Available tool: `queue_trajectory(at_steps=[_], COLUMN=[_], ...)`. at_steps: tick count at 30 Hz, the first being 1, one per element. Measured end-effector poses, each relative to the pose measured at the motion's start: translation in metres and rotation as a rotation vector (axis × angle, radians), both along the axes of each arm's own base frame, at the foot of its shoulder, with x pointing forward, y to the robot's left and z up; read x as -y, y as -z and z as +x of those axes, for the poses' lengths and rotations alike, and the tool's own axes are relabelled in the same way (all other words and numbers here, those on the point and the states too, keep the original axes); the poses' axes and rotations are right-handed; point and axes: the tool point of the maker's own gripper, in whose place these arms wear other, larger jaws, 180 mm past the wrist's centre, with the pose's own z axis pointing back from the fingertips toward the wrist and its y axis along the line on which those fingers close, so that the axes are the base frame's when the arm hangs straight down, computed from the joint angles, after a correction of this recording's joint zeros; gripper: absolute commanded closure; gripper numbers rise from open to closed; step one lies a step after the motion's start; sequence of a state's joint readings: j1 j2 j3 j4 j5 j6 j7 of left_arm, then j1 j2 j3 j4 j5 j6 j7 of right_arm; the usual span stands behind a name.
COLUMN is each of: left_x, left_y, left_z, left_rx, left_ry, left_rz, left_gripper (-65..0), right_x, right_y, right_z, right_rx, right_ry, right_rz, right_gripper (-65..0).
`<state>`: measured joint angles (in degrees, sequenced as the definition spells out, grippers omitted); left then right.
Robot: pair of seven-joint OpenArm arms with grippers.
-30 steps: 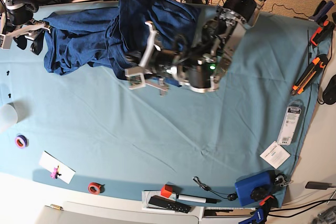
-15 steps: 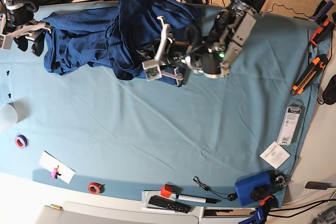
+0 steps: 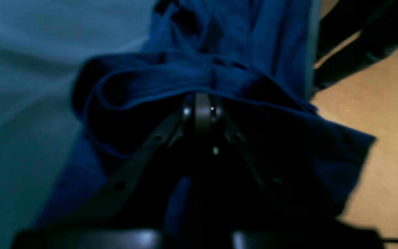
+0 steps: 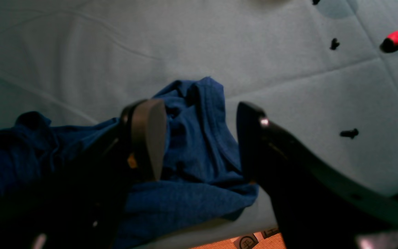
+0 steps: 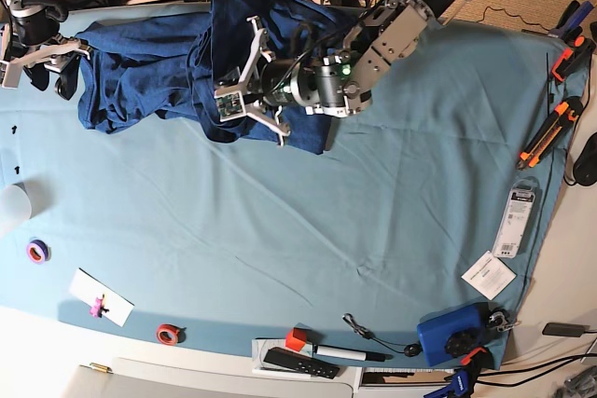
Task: Layout the t-shirt on the table in an organized manner, then fold the t-shirt properly
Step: 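Press and tuck the folded fabric with the left gripper onto the shirt, then open the left gripper and lift it away from the shirt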
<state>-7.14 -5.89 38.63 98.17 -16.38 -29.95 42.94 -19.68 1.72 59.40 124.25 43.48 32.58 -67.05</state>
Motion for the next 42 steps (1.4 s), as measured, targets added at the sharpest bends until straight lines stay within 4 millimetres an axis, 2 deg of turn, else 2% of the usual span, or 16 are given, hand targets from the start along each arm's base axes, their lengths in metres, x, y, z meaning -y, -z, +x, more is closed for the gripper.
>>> queue_trajectory(at_steps=[3, 7, 11, 14, 16, 18, 20, 22, 23, 26, 28, 31, 33, 36, 39, 42], left_x=[0.003, 0.025, 0.039, 0.045, 0.051, 0.05, 0.042, 0.027, 0.019, -0.01, -0.024, -0.051, -0.06, -0.055, -0.044, -0.036], left_y=[-0.006, -0.016, 0.005, 0.014, -0.005, -0.042, -0.079, -0.094, -0.087, -0.051, -0.039, -0.008, 0.008, 0.014, 0.009, 0.02], left_z=[0.016, 0.028, 0.034, 0.028, 0.025, 0.033, 0.048, 0.058, 0.06, 0.061, 0.054, 0.043, 0.03, 0.016, 0.012, 0.01], left_rx=[0.05, 0.054, -0.013, -0.065, -0.121, -0.125, -0.114, -0.119, -0.135, -0.178, -0.219, -0.269, -0.31, -0.354, -0.347, -0.31], left_ry=[-0.038, -0.055, -0.072, -0.026, 0.0, 0.021, 0.012, 0.0, -0.002, -0.022, -0.012, -0.028, -0.037, -0.037, -0.048, -0.042], left_rz=[0.002, -0.086, -0.063, -0.035, -0.109, -0.212, -0.306, -0.332, -0.301, -0.143, -0.123, -0.027, -0.003, -0.029, -0.103, -0.078], left_gripper=[0.0, 0.0, 0.0, 0.0, 0.0, 0.0, 0.0, 0.0, 0.0, 0.0, 0.0, 0.0, 0.0, 0.0, 0.0, 0.0], right_x=[0.0, 0.0, 0.0, 0.0, 0.0, 0.0, 0.0, 0.0, 0.0, 0.0, 0.0, 0.0, 0.0, 0.0, 0.0, 0.0], right_y=[0.0, 0.0, 0.0, 0.0, 0.0, 0.0, 0.0, 0.0, 0.0, 0.0, 0.0, 0.0, 0.0, 0.0, 0.0, 0.0], right_z=[0.0, 0.0, 0.0, 0.0, 0.0, 0.0, 0.0, 0.0, 0.0, 0.0, 0.0, 0.0, 0.0, 0.0, 0.0, 0.0], right_rx=[0.0, 0.0, 0.0, 0.001, 0.001, 0.001, 0.0, 0.0, 0.0, 0.001, 0.0, 0.001, 0.0, 0.002, 0.001, 0.001], right_ry=[0.0, 0.0, 0.0, 0.0, 0.0, 0.0, 0.0, 0.0, 0.0, 0.0, 0.001, 0.0, 0.0, 0.0, 0.0, 0.0], right_rz=[0.0, 0.0, 0.0, 0.0, 0.0, 0.001, 0.0, 0.0, 0.0, 0.0, 0.0, 0.001, 0.0, 0.0, 0.0, 0.0], right_gripper=[-32.4, -32.4, -32.4, -32.4, -32.4, -32.4, -32.4, -32.4, -32.4, -32.4, -32.4, -32.4, -32.4, -32.4, -32.4, -32.4])
